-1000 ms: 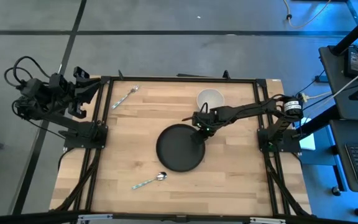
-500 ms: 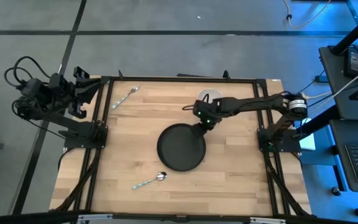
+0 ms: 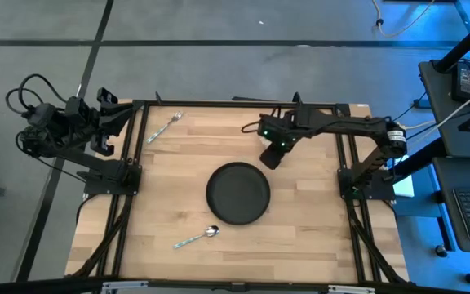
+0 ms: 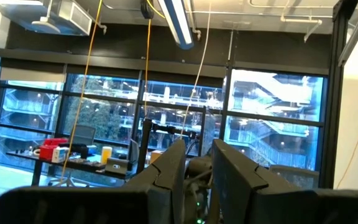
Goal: Set table place
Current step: Put the white bowl on the black plate
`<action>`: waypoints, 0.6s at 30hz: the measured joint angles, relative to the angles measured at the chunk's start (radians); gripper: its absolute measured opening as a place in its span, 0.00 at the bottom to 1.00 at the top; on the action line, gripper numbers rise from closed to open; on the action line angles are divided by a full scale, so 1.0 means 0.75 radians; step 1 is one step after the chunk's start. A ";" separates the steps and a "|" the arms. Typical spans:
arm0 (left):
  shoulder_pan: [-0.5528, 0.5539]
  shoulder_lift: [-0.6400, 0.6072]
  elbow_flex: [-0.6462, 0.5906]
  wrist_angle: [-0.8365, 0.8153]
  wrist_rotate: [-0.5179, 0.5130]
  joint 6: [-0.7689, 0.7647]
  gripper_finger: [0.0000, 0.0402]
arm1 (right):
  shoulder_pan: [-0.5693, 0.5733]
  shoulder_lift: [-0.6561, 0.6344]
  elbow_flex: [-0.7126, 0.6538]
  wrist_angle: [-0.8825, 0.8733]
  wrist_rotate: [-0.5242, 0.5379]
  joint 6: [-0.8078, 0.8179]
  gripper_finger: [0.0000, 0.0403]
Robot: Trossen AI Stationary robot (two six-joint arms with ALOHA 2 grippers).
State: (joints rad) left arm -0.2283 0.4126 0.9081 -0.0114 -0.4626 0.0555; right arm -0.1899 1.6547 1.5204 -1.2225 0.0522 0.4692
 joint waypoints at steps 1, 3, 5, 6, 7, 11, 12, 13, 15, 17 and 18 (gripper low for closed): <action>0.000 0.000 0.000 0.000 0.000 0.000 0.18 | -0.007 0.000 0.013 -0.013 0.012 -0.037 0.19; 0.000 0.000 0.000 0.000 0.000 0.000 0.18 | -0.026 0.000 0.026 -0.009 0.008 -0.130 0.19; 0.000 0.000 0.000 0.000 0.000 0.000 0.18 | -0.049 0.000 0.021 0.013 -0.001 -0.236 0.19; 0.000 0.000 0.000 0.000 0.000 0.000 0.18 | -0.065 0.000 0.011 0.019 -0.002 -0.274 0.19; 0.000 0.000 0.000 0.000 0.000 0.000 0.18 | -0.085 0.000 -0.001 0.018 -0.006 -0.297 0.19; 0.000 0.000 0.000 0.000 0.000 0.000 0.18 | -0.181 0.005 -0.046 0.040 -0.108 -0.329 0.19; 0.000 0.000 0.000 0.000 0.000 0.000 0.18 | -0.200 0.005 -0.058 0.067 -0.134 -0.328 0.19; 0.000 0.000 0.000 0.000 0.000 0.000 0.18 | -0.216 0.005 -0.074 0.107 -0.158 -0.329 0.19; 0.000 0.000 0.000 0.000 0.000 0.000 0.18 | -0.240 0.006 -0.107 0.195 -0.203 -0.347 0.19; 0.000 0.000 0.000 0.001 0.000 0.000 0.18 | -0.259 0.009 -0.136 0.239 -0.250 -0.379 0.19; 0.000 0.000 0.000 0.001 0.000 -0.001 0.18 | -0.266 0.016 -0.151 0.257 -0.282 -0.387 0.19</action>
State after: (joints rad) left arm -0.2283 0.4123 0.9081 -0.0106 -0.4626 0.0548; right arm -0.3890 1.6665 1.4074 -1.0301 -0.1595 0.1786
